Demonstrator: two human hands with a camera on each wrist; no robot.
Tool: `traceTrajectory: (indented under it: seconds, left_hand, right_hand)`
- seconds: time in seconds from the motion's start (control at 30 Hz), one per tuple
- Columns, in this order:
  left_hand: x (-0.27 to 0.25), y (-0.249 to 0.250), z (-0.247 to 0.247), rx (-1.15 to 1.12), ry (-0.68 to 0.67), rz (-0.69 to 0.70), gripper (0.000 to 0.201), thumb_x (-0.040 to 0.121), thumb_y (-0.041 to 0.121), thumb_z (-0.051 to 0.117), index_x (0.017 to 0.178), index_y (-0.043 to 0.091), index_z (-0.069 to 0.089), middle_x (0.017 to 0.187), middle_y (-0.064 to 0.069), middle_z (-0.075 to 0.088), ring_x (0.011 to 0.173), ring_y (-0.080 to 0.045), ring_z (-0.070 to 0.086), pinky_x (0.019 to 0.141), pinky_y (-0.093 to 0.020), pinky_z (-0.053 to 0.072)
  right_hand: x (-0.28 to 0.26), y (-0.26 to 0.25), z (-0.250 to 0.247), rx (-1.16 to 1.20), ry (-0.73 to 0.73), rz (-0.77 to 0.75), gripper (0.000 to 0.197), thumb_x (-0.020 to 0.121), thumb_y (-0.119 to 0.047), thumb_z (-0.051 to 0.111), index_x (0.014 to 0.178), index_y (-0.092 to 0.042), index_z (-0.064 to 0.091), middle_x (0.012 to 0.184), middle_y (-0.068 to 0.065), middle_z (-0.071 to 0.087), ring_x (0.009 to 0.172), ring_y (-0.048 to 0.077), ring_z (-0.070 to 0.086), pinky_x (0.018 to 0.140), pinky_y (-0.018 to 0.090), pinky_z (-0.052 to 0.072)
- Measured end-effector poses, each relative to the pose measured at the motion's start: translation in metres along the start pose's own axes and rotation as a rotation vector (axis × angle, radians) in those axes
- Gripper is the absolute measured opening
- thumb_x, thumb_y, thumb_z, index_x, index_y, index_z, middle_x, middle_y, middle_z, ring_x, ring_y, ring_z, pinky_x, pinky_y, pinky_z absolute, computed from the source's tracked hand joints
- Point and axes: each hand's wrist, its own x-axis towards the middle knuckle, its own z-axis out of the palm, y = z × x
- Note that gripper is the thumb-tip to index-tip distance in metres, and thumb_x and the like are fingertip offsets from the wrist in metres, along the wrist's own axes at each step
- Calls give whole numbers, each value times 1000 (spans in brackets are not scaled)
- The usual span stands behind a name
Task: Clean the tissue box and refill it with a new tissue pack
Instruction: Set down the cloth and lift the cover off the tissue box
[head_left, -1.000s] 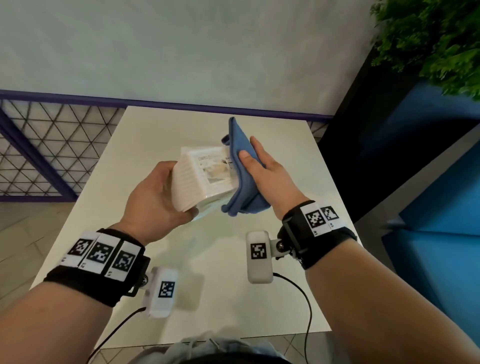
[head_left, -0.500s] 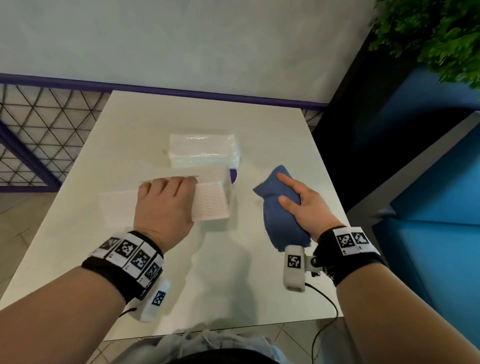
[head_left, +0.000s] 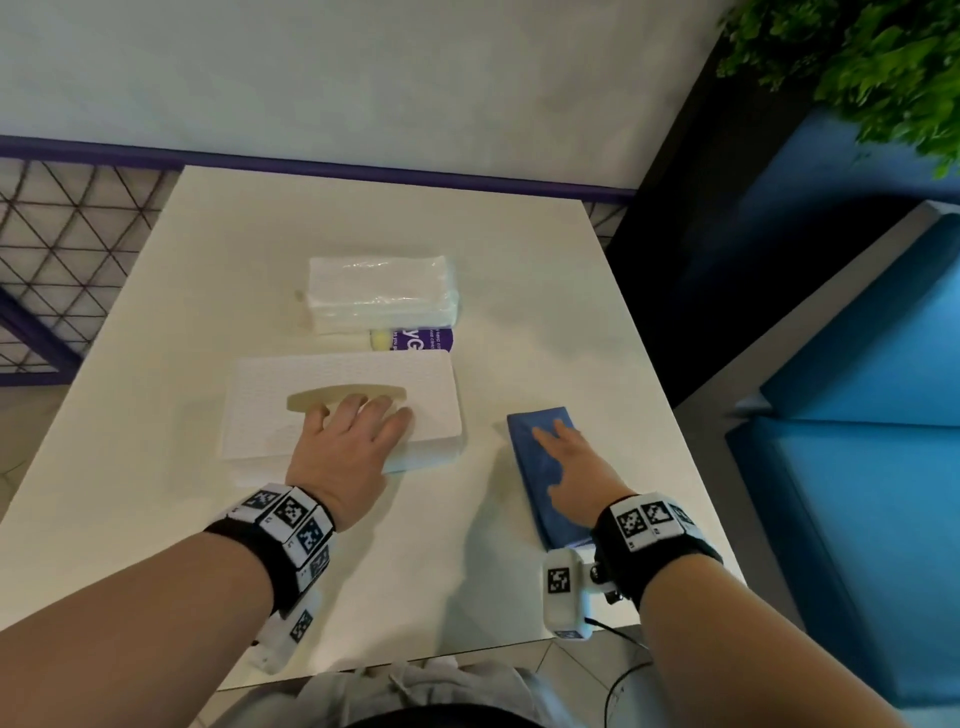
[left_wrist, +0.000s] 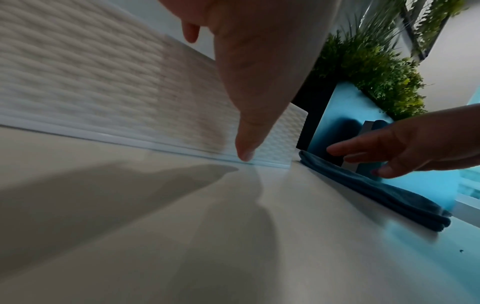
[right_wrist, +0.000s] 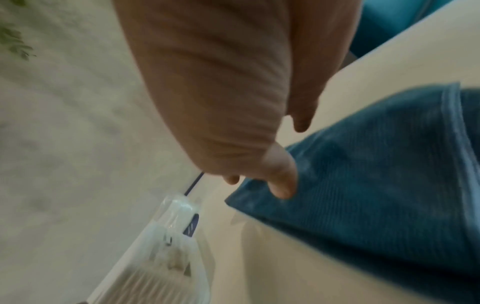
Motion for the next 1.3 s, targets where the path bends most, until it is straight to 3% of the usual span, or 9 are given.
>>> traceTrajectory:
  seconds: [0.17, 0.37, 0.47, 0.57, 0.7, 0.87, 1.03, 1.13, 1.3]
  left_hand:
    - [2, -5, 2, -17, -96, -45, 78, 61, 20, 81, 127, 26, 41, 125, -6, 61, 105, -33, 60, 80, -54, 48]
    - [13, 0, 5, -36, -155, -69, 69, 94, 20, 44, 152, 33, 9, 161, 2, 12, 146, -27, 14, 114, -47, 16]
    - [9, -2, -6, -158, 25, 11, 62, 76, 21, 68, 135, 24, 49, 140, -7, 49, 127, -32, 45, 98, -47, 38]
    - [-11, -10, -14, -370, 149, 170, 33, 76, 26, 58, 107, 17, 63, 102, -4, 64, 88, -25, 59, 74, -36, 45]
    - [-33, -25, -23, -832, -288, -206, 19, 70, 47, 47, 84, 39, 56, 82, 11, 65, 74, -8, 62, 69, -17, 44]
    - [-34, -33, -18, -1250, -518, -628, 11, 91, 7, 58, 84, 2, 65, 75, -11, 68, 59, -13, 65, 54, -20, 50]
    - [-27, -37, -11, -1722, -390, -993, 16, 90, -5, 54, 81, 7, 48, 90, -21, 47, 77, -26, 46, 75, -41, 49]
    - [-22, -33, -9, -1820, -198, -1026, 18, 88, 4, 63, 104, 5, 55, 95, -14, 63, 85, -23, 58, 97, -44, 47]
    - [-15, -19, -21, -2103, 7, -944, 45, 85, -7, 61, 126, 9, 50, 113, -16, 70, 96, -25, 71, 81, -36, 59]
  right_hand:
    - [17, -21, 18, -166, -137, 157, 82, 92, -5, 44, 151, -29, -7, 160, -4, -19, 148, 33, -11, 117, 54, 19]
    - [34, -33, 5, -159, -129, 224, 78, 93, -12, 42, 151, -26, -8, 160, -2, -18, 148, 36, -8, 115, 58, 22]
    - [31, -51, -18, -43, 2, 215, 77, 88, -19, 49, 152, -27, 6, 161, 2, 6, 146, 35, 15, 115, 54, 22]
    - [22, -92, -48, 179, 323, -45, 78, 76, -33, 62, 145, -32, 26, 140, 2, 43, 129, 26, 41, 114, 49, 24]
    - [36, -156, -52, -103, 152, -425, 122, 51, -68, 75, 146, -47, 2, 154, 5, 22, 141, 32, 20, 116, 54, 17]
    - [71, -197, -31, -566, -95, -397, 145, 38, -69, 81, 139, -54, -23, 160, 7, -20, 146, 36, -17, 109, 71, -7]
    - [67, -210, -35, -356, -103, -299, 134, 45, -50, 82, 140, -58, -12, 161, 8, 2, 146, 37, 10, 113, 61, 18]
    - [66, -203, -49, -130, -205, -322, 129, 48, -47, 83, 143, -56, -3, 159, 2, 16, 143, 29, 25, 103, 45, 38]
    - [64, -192, -60, 68, -272, -301, 127, 47, -46, 83, 143, -57, 0, 159, -9, 19, 142, 20, 29, 108, 39, 37]
